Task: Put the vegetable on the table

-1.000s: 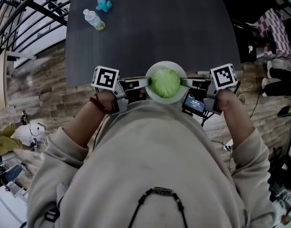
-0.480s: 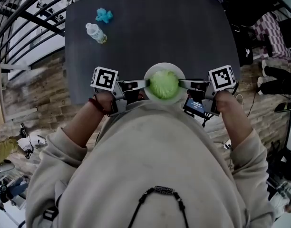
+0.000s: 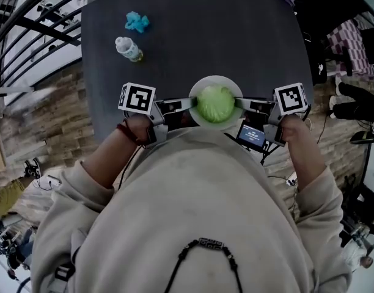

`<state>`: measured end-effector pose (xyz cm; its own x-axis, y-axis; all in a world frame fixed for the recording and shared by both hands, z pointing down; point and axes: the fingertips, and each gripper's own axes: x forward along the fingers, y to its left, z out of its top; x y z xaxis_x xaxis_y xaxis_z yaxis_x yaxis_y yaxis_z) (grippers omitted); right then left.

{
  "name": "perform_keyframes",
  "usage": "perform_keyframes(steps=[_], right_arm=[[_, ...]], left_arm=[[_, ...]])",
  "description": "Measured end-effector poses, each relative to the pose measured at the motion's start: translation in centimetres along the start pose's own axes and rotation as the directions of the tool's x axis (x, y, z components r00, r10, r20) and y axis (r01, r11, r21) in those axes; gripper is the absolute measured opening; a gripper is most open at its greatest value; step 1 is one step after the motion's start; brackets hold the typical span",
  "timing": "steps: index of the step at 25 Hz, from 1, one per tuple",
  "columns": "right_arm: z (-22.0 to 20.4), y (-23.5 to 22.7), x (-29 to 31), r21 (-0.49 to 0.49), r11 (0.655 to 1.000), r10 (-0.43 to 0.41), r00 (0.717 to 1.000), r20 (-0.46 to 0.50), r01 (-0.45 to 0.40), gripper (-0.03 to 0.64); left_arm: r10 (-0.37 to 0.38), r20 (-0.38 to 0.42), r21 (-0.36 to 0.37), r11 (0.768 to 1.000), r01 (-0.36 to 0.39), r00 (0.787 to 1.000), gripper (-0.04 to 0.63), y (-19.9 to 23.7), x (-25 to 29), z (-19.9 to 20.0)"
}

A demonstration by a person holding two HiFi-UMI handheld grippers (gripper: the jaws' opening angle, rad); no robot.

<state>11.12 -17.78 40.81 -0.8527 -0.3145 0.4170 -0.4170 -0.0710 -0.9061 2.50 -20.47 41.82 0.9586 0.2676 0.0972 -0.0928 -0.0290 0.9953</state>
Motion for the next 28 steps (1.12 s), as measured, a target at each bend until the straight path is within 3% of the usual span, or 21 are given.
perform_keyframes(steps=[3,10,14,18,28], right_arm=[[1.6,0.1,1.0,-0.008,1.0,0.006,1.0,0.004,-0.006,0.025],[2.4,-0.4,1.6,-0.022,0.999,0.024,0.998,-0.061,-0.025,0.025],[3.4,0.3,1.8,-0.049,0.996,0.071,0.993,-0.094,-0.076,0.026],[5.0,0.8,1.7,-0.102,0.991,0.067,0.986,-0.152,-0.083,0.026],[7.2,1.8,3.9,-0.156,0.981,0.075,0.965,-0.252,-0.117,0.026]], left_arm=[[-0.034,0.024,0.015,0.999,0.034,0.999,0.015,0.2,-0.5,1.4],[-0.006,0.064,0.009,1.0,0.006,0.998,0.015,1.6,-0.9,2.0],[-0.011,0.122,0.042,0.999,0.006,0.992,0.015,1.0,-0.8,2.8],[-0.03,0.192,0.034,0.999,0.024,0.981,0.015,0.1,-1.0,3.8],[0.035,0.29,0.055,0.997,-0.054,0.956,0.015,0.4,-3.7,4.9]])
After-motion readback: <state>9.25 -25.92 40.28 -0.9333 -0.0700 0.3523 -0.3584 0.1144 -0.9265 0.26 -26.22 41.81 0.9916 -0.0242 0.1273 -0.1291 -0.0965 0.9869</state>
